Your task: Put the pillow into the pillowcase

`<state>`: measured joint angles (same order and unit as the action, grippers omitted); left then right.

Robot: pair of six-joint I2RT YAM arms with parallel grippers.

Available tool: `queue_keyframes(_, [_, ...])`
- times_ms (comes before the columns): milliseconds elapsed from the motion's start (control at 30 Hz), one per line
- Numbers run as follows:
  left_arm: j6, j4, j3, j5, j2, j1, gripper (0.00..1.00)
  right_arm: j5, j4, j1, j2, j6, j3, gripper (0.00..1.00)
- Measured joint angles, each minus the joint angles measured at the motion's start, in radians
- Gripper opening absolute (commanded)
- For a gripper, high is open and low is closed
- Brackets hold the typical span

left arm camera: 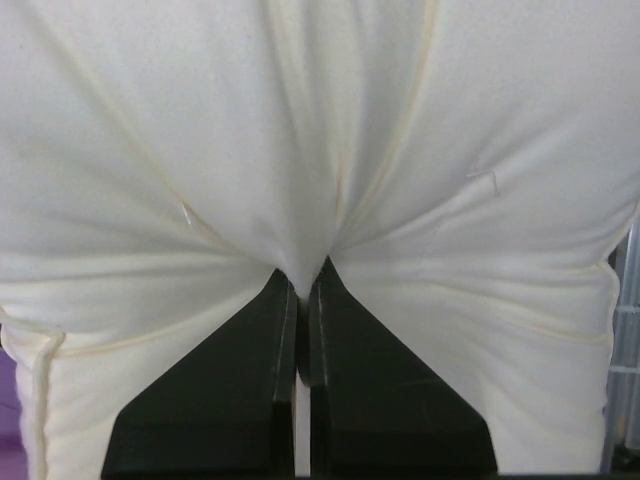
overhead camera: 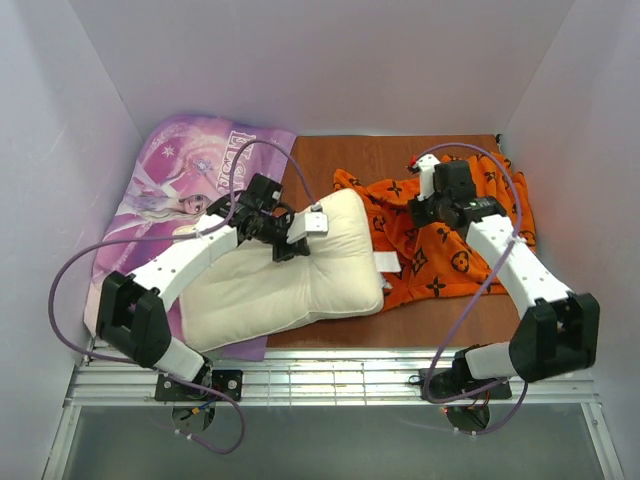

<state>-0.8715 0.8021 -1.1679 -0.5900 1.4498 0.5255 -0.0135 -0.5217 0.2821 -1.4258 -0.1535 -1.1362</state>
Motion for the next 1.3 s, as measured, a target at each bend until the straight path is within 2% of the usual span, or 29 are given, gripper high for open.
queue_keyframes(133, [0.0, -0.022, -0.152, -0.029, 0.123, 0.051, 0.0, 0.003, 0.003, -0.018, 0.132, -0.007, 0.0, 0.01])
queue_keyframes(500, [-0.022, -0.007, -0.276, -0.097, 0.456, 0.154, 0.0, -0.03, -0.003, -0.045, 0.162, -0.011, 0.06, 0.01])
queue_keyframes(733, [-0.018, 0.026, -0.488, -0.161, 0.599, 0.218, 0.0, -0.13, -0.003, -0.061, 0.253, -0.053, 0.121, 0.01])
queue_keyframes(1000, [0.051, -0.002, -0.7, -0.222, 0.738, 0.167, 0.0, -0.174, -0.018, -0.073, 0.348, -0.142, 0.245, 0.01])
queue_keyframes(1200, [0.223, -0.162, -0.688, -0.22, 0.74, 0.076, 0.0, -0.165, -0.023, -0.111, 0.371, -0.184, 0.264, 0.01])
queue_keyframes(1300, [0.352, -0.23, -0.732, -0.222, 0.777, 0.034, 0.0, -0.165, -0.018, -0.112, 0.37, -0.2, 0.264, 0.01])
